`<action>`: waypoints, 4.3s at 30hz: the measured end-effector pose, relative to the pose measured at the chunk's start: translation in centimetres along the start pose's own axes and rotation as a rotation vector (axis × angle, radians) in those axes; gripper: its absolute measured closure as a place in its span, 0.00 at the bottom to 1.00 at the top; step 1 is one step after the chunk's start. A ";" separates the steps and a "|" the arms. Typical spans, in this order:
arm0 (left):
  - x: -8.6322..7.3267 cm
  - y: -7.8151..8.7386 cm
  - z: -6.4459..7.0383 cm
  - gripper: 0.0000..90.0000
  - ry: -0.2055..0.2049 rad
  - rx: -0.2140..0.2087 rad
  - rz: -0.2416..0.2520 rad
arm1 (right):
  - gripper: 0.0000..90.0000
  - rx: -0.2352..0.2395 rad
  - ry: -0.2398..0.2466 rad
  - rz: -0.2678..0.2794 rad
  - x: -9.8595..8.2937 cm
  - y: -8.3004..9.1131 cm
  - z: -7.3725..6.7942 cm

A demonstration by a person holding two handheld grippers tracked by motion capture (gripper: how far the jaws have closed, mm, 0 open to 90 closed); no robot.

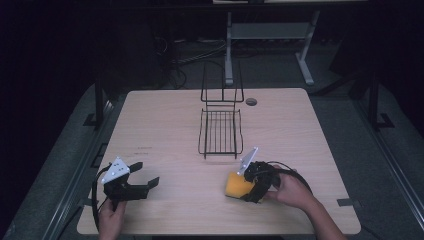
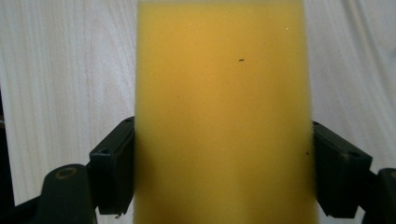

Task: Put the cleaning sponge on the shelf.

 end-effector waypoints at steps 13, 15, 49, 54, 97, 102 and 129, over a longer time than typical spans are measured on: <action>0.0 0.0 0.0 0.16 0.000 -0.001 -0.002 | 0.24 0.019 0.003 -0.009 1.0 0.5 0.5; 0.0 -0.1 0.0 0.16 0.002 -0.004 0.000 | 0.24 0.022 0.004 -0.011 1.1 0.6 0.5; 0.1 -0.2 -0.1 0.16 -0.011 -0.006 0.000 | 0.24 0.059 0.047 -0.008 5.3 1.1 2.2; 0.1 -0.2 0.0 0.16 -0.019 -0.009 -0.006 | 0.24 0.064 0.049 -0.012 5.8 1.1 2.4; 0.1 -0.3 -0.2 0.16 -0.019 -0.012 -0.011 | 0.24 0.076 0.060 0.040 8.9 1.4 5.9; 0.0 -0.5 -0.1 0.16 -0.018 -0.015 -0.014 | 0.24 0.077 0.064 0.037 9.4 1.3 6.7; 0.0 -0.5 -0.2 0.16 -0.018 -0.016 -0.015 | 0.24 0.068 0.011 0.034 10.0 0.1 9.7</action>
Point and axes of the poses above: each handheld gripper's, and its own axes: y roughly backward along the jaws, x roughly out of its top, z roughly to its right, the point moved 2 cm from there along -y, roughly forward along the jaws, and after that the axes turned 5 degrees about z, right-handed, at the moved point
